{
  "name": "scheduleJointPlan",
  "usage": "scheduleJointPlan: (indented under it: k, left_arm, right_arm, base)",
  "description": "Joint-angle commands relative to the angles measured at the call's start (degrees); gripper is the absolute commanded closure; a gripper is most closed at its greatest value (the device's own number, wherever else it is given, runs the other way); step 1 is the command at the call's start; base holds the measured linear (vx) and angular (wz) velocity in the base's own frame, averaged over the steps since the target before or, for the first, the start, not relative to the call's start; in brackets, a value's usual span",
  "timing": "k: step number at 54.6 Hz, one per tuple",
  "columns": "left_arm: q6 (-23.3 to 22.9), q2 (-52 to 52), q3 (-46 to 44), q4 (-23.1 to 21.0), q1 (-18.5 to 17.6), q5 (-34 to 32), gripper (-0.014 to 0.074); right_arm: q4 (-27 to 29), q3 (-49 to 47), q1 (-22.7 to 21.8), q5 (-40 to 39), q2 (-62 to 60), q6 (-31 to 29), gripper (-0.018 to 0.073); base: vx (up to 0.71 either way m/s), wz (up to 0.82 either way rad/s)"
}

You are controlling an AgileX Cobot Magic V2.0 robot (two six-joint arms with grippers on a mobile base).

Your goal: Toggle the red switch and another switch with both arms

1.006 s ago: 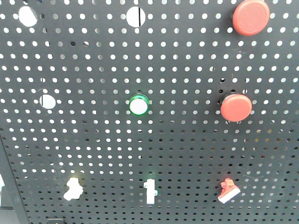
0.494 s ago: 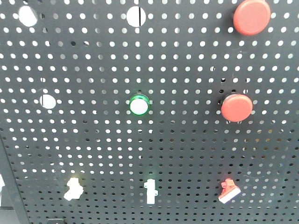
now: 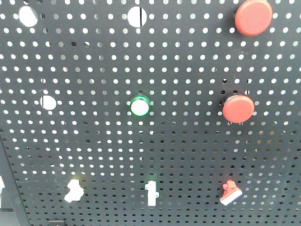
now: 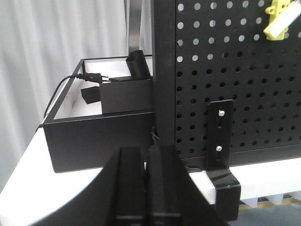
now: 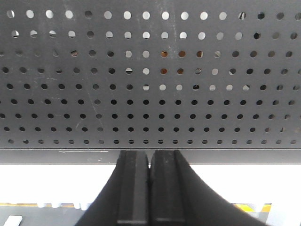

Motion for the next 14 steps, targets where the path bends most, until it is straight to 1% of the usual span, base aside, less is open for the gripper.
scheduleJointPlan:
  k: [1, 14]
  left_arm:
    - [-0.6, -1.0, 1.1, -0.5, 0.1, -5.0, 0.0594]
    - [-0.6, -1.0, 1.1, -0.5, 0.1, -5.0, 0.0594]
  right_arm:
    - [-0.6, 0.3, -0.4, -4.4, -0.6, -0.1, 0.0566]
    - [-0.6, 0.3, -0.4, -4.4, -0.6, -0.1, 0.0566]
  base:
    - [0.00, 0.00]
    - [0.00, 0.00]
